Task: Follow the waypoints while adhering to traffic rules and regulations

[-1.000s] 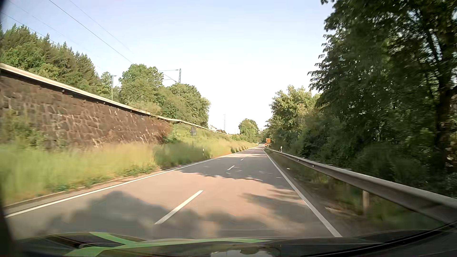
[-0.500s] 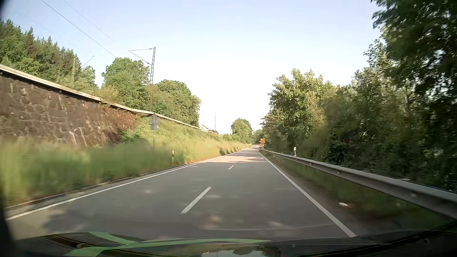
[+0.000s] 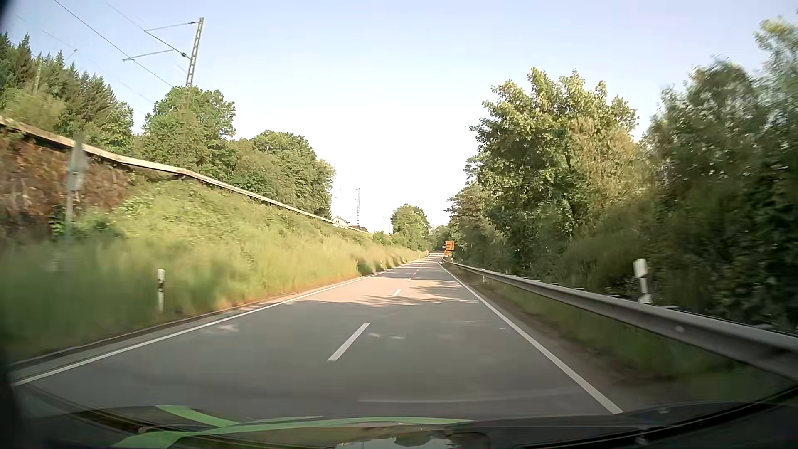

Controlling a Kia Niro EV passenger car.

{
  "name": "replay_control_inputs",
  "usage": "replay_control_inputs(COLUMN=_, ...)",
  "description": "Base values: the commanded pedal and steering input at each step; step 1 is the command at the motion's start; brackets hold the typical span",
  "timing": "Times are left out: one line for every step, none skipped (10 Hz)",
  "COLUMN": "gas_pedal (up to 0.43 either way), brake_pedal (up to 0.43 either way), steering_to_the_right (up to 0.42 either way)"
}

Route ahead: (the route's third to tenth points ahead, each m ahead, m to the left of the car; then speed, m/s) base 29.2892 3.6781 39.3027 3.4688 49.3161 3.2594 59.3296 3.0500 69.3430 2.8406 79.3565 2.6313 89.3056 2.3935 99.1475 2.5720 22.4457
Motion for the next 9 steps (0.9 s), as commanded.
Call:
replay_control_inputs(gas_pedal=0.177, brake_pedal=0.000, steering_to_the_right=0.001)
replay_control_inputs(gas_pedal=0.177, brake_pedal=0.000, steering_to_the_right=-0.001)
replay_control_inputs(gas_pedal=0.189, brake_pedal=0.000, steering_to_the_right=-0.002)
replay_control_inputs(gas_pedal=0.197, brake_pedal=0.000, steering_to_the_right=-0.002)
replay_control_inputs(gas_pedal=0.209, brake_pedal=0.000, steering_to_the_right=-0.002)
replay_control_inputs(gas_pedal=0.209, brake_pedal=0.000, steering_to_the_right=-0.002)
replay_control_inputs(gas_pedal=0.209, brake_pedal=0.000, steering_to_the_right=-0.002)
replay_control_inputs(gas_pedal=0.209, brake_pedal=0.000, steering_to_the_right=-0.002)
replay_control_inputs(gas_pedal=0.209, brake_pedal=0.000, steering_to_the_right=-0.002)
